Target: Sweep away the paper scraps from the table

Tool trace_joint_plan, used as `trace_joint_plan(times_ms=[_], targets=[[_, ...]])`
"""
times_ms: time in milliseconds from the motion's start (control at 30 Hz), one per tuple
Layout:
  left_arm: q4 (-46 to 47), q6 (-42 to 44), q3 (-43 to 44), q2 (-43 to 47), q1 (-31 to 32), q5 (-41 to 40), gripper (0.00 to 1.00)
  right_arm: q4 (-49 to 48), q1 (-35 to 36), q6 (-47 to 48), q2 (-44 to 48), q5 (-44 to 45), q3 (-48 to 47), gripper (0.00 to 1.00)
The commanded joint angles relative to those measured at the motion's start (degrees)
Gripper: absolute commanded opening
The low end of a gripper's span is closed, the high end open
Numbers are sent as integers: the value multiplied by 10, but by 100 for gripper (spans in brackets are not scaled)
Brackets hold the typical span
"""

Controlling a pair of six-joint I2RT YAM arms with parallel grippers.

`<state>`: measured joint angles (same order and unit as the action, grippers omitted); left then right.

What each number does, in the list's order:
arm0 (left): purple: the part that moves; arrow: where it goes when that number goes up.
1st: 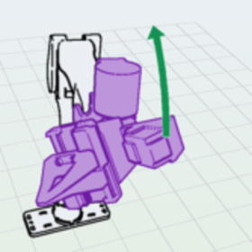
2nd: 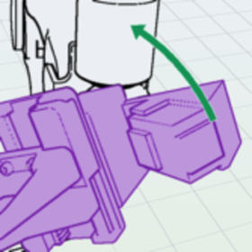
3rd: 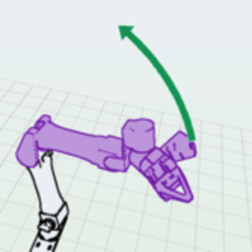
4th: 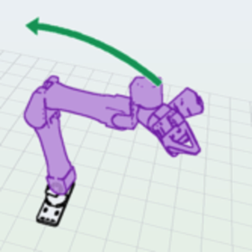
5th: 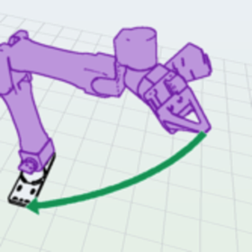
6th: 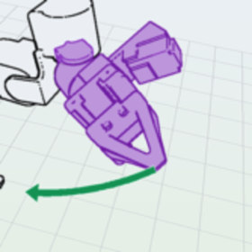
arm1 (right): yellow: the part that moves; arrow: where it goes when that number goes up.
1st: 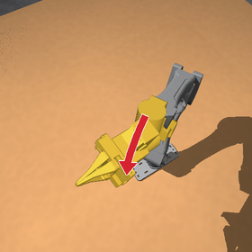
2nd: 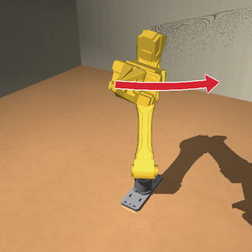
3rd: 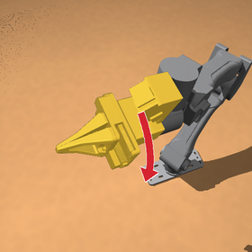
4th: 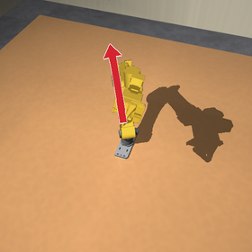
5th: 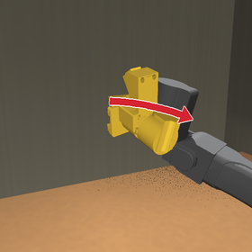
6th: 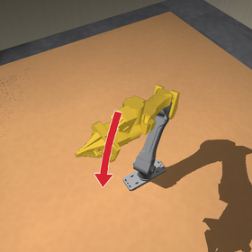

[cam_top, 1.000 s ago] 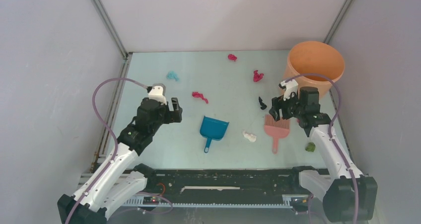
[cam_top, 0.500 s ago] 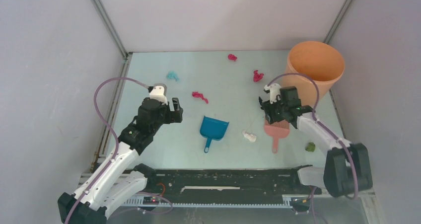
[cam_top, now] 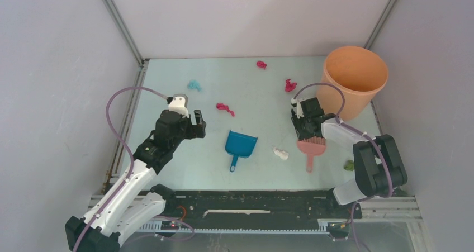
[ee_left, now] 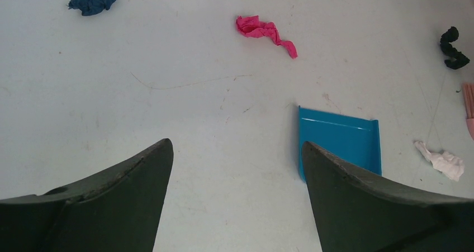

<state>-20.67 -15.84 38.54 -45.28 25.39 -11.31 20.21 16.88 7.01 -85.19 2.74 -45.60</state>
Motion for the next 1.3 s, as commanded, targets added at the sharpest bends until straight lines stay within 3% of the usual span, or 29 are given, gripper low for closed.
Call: trace_joint_plan(times_ms=[0, 267, 433, 533, 700, 767, 1100, 1267], targets=[[19, 14, 2, 1, 4, 6, 91, -20, 9, -24, -7, 25, -22, 49], [19, 14, 2, -5, 5, 9, 91, -25, 17, -32, -27, 6, -23, 48], [18, 14, 6, -12, 4, 16, 91, -19, 31, -36, -44, 12, -33, 34], [13, 14, 10, -17, 5, 16, 91, -19, 37, -35, -54, 8, -32, 31], [15, 18, 6, -11, 5, 17, 91, 2, 35, -31, -58, 0, -46, 11], [15, 19, 5, -10, 5, 17, 91, 11, 24, -34, -36, -10, -50, 0], [78, -14, -7, 4, 9, 86, 87, 79, -69, -65, 164, -189, -50, 0], [138, -55, -7, 13, 71, 94, 84, 106, -72, -76, 255, -236, -50, 0]])
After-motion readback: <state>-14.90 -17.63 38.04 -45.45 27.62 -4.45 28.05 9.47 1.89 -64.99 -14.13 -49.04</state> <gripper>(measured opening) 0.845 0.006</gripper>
